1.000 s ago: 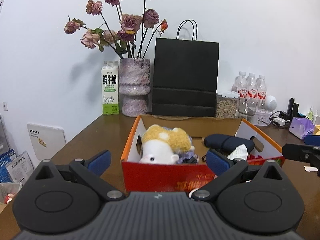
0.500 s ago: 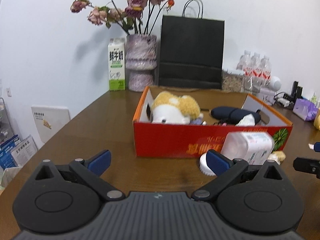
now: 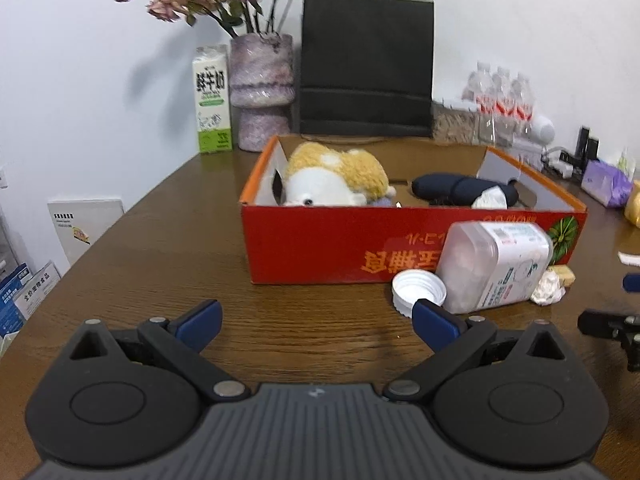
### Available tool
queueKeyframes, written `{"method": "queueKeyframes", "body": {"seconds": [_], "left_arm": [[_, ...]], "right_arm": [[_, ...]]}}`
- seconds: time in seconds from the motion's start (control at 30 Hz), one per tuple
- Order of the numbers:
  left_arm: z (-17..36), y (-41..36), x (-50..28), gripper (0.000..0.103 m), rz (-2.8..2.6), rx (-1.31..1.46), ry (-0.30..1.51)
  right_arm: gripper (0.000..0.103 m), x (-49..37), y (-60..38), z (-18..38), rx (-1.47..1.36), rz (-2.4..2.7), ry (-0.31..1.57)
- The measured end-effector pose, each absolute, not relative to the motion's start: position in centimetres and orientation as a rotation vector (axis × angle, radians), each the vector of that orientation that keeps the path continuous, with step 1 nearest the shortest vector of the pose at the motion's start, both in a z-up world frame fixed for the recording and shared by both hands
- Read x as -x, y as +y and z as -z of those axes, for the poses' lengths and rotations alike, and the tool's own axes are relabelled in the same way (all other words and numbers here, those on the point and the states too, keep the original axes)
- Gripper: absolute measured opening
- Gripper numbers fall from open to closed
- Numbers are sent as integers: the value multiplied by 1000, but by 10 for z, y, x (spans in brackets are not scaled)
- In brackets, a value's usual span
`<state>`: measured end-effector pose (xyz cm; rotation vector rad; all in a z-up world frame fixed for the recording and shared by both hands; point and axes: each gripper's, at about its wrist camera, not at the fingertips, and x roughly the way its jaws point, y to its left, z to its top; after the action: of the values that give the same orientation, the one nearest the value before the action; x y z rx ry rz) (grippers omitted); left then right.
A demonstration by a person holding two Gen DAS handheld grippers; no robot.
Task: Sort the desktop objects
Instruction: 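Move both open grippers from the box back toward the items on the desk, then grasp the white bottle cap with the left gripper while the right grasps the yellow block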
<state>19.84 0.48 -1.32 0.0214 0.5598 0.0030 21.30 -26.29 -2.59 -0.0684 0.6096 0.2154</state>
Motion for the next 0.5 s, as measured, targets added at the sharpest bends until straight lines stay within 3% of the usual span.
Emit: {"method": "queueKeyframes", "body": {"seconds": [0.27, 0.5], "left_arm": [[24, -14, -223, 103, 52, -82, 618], [27, -27, -236, 103, 61, -128, 614]], "right_arm": [[102, -236, -275, 28, 70, -169, 630], [93, -255, -280, 27, 62, -150, 633]]}}
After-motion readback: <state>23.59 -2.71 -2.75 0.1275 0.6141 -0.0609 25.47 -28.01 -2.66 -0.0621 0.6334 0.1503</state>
